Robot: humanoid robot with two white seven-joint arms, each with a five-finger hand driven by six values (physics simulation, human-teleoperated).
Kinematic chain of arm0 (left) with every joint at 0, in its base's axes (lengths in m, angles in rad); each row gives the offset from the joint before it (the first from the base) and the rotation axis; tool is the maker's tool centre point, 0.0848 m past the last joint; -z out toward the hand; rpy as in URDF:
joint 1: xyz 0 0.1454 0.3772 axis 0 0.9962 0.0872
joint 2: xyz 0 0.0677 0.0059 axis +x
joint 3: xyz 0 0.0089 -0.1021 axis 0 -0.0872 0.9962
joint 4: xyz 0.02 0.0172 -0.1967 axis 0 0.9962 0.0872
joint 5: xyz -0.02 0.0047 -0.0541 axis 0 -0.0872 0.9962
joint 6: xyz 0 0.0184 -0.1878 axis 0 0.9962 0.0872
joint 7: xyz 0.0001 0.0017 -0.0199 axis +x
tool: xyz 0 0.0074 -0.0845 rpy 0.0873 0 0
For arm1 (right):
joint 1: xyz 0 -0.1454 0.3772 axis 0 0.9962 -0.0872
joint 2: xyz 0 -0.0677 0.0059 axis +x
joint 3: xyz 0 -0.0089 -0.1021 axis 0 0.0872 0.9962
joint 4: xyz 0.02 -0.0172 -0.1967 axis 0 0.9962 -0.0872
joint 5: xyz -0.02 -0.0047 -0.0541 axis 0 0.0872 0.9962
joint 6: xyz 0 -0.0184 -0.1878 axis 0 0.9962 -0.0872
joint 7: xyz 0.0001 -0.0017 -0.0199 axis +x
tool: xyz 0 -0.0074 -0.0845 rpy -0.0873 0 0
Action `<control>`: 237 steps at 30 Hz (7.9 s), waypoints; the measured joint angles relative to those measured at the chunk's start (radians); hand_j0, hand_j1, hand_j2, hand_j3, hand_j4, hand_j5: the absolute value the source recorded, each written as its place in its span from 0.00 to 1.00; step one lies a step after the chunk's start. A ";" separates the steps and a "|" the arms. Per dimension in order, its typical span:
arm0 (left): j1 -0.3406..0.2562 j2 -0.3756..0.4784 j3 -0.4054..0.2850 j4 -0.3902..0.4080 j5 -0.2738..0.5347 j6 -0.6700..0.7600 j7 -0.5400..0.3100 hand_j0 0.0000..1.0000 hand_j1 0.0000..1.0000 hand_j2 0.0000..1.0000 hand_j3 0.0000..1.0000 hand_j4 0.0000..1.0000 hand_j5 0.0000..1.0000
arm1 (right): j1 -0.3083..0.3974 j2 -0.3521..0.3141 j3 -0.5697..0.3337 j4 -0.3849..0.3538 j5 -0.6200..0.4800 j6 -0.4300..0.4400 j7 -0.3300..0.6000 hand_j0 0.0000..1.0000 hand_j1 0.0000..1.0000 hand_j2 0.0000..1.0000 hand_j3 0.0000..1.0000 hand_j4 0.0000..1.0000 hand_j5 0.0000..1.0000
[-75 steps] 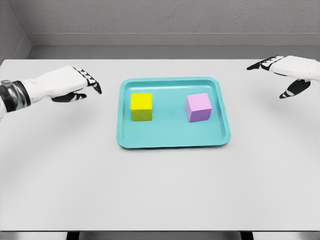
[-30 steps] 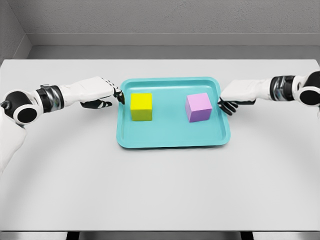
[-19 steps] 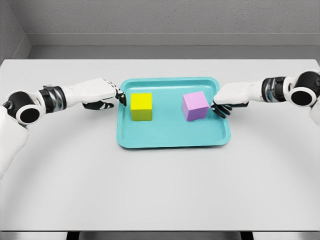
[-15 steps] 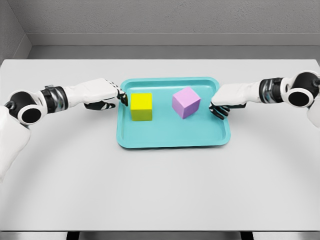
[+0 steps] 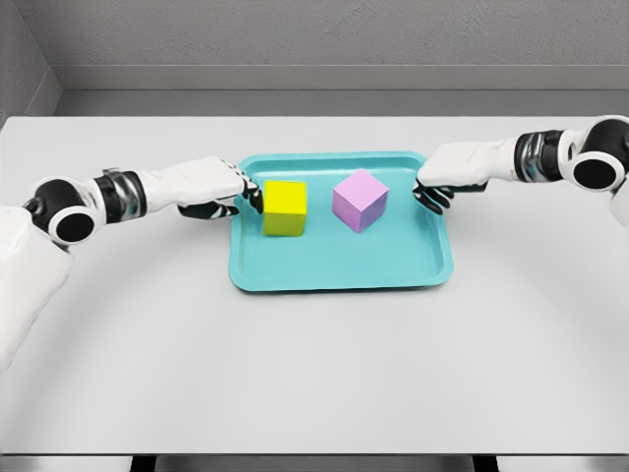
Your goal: Push two cubes
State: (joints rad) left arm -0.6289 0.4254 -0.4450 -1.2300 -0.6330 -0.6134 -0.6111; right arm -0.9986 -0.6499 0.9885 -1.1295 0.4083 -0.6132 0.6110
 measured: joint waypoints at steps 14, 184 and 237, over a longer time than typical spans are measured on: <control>-0.011 -0.024 -0.026 0.000 -0.002 0.000 0.000 0.56 0.56 0.56 0.56 0.56 0.56 | -0.031 0.091 0.010 0.107 0.028 0.000 0.000 0.11 0.11 0.11 0.11 0.11 0.11; 0.051 -0.011 0.046 -0.056 0.099 0.000 0.000 0.56 0.56 0.56 0.56 0.56 0.56 | -0.066 0.220 -0.131 0.304 0.077 0.000 0.000 0.12 0.12 0.12 0.12 0.12 0.12; 0.078 -0.080 0.012 -0.085 0.089 0.001 0.000 0.56 0.56 0.56 0.56 0.56 0.56 | -0.117 0.310 -0.082 0.555 0.089 0.000 0.000 0.14 0.14 0.14 0.14 0.14 0.14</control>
State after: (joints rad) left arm -0.5507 0.3457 -0.4334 -1.3147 -0.5444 -0.6125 -0.6107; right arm -1.1152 -0.3400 0.9066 -0.5742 0.4971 -0.6134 0.6110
